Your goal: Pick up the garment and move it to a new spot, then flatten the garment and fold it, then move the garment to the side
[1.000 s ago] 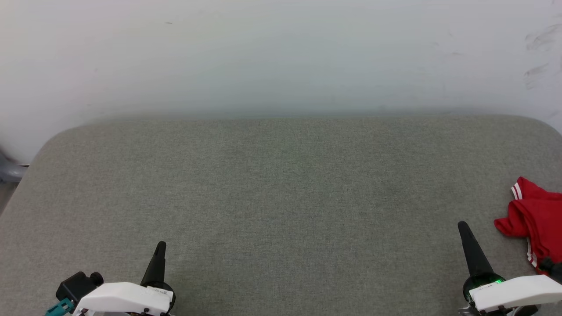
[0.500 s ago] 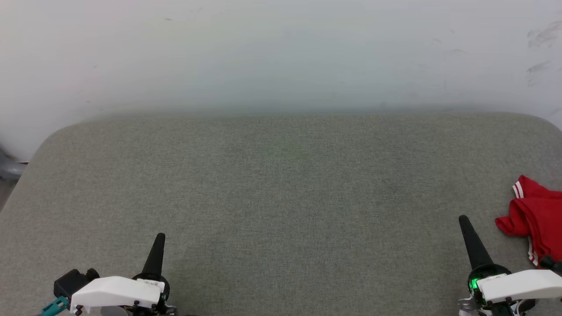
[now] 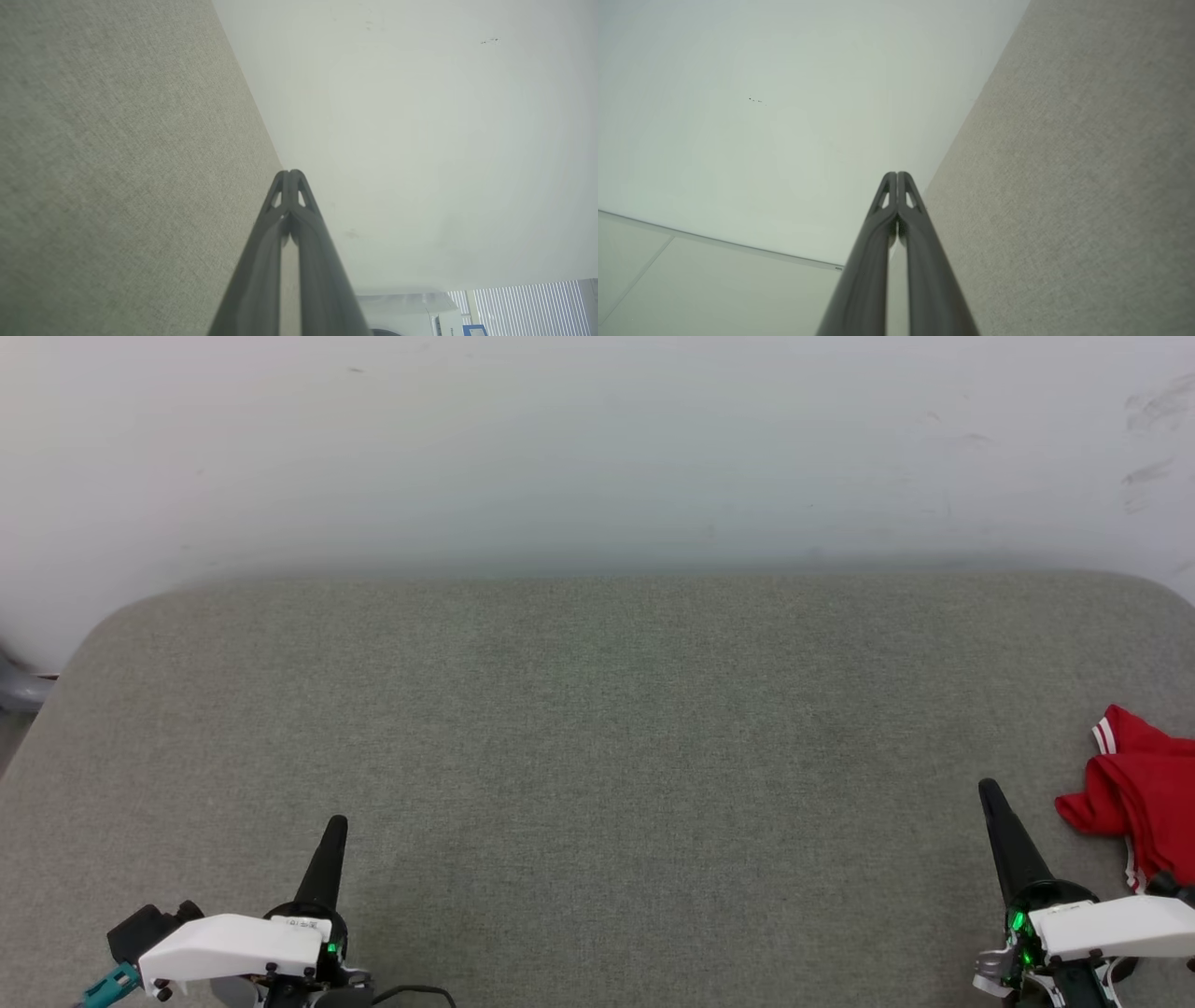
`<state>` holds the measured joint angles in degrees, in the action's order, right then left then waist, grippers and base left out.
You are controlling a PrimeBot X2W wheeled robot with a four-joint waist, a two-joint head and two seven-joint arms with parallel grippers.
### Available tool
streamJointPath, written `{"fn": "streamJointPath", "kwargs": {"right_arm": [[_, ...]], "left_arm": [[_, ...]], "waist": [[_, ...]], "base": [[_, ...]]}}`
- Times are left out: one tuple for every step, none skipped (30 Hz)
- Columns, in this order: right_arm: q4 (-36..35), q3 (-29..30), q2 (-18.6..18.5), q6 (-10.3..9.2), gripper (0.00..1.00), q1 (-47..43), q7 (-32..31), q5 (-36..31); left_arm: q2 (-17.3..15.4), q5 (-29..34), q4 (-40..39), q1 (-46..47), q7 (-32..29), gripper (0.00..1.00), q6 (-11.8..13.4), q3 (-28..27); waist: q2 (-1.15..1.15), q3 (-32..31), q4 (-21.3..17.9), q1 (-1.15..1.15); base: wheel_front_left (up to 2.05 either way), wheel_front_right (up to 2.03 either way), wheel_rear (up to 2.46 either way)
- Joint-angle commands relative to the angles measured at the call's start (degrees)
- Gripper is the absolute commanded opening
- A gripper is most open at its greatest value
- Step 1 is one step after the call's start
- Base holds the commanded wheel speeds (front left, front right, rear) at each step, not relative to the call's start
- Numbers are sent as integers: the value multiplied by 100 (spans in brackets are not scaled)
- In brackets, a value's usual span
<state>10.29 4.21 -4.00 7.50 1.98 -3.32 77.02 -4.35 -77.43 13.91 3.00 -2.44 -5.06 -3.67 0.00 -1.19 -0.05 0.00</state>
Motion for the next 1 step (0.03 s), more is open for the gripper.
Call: {"fn": "streamJointPath", "kwargs": {"right_arm": [[5, 11, -29, 0, 0, 119, -25, 126]], "left_arm": [[27, -107, -24, 149, -49, 0, -48, -24]], "waist": [[0, 4, 0, 0]], "base": [[0, 0, 0]]}}
